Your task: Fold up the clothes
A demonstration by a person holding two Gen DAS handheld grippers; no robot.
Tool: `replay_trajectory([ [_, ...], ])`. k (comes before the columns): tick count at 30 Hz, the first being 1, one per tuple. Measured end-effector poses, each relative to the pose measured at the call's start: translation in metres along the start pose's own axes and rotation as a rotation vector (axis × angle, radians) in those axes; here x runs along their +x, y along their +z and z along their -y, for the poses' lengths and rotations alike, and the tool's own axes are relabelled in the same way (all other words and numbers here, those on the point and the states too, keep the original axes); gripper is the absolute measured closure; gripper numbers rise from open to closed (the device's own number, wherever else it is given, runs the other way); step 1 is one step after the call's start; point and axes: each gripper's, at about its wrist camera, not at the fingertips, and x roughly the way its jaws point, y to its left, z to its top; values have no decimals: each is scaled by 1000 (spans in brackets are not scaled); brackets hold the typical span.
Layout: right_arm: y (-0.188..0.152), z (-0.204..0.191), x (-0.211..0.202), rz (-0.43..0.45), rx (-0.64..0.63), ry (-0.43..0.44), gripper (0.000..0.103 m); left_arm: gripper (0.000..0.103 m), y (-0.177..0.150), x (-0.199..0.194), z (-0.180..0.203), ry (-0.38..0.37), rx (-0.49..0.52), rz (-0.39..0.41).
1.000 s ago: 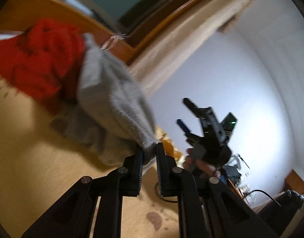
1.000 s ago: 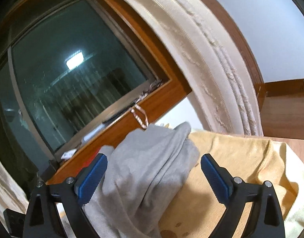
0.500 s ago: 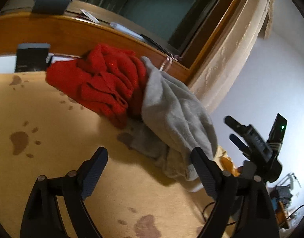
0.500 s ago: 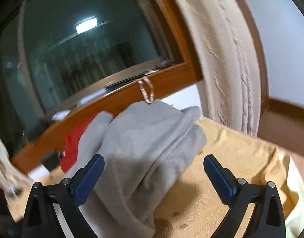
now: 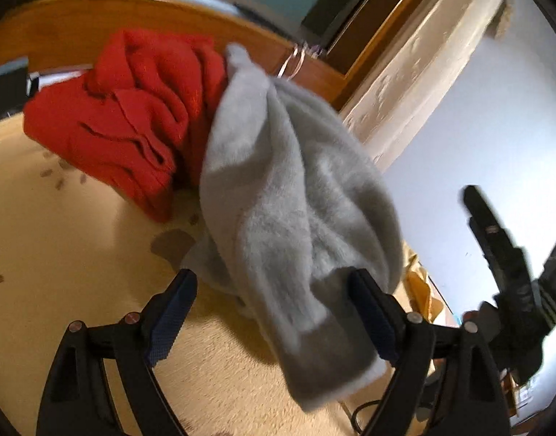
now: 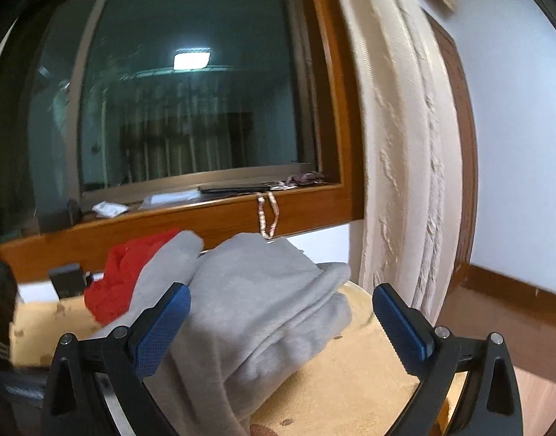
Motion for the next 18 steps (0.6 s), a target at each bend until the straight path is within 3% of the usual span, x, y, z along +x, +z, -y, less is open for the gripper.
replay_trajectory([
  [3, 3, 11, -1, 8, 49, -8, 1, 23, 4, 14, 3, -11, -28, -51],
  [5, 4, 16, -2, 11, 73, -11, 1, 61, 7, 24, 5, -19, -47, -84],
  [8, 4, 16, 2, -6, 67, -5, 1, 81, 7, 22, 13, -2, -22, -73],
  [16, 4, 6, -3, 22, 13, -9, 1, 88, 16, -36, 35, -109, 24, 84],
  [18, 4, 6, -2, 20, 12, -10, 1, 95, 22, -56, 40, -155, 14, 133],
])
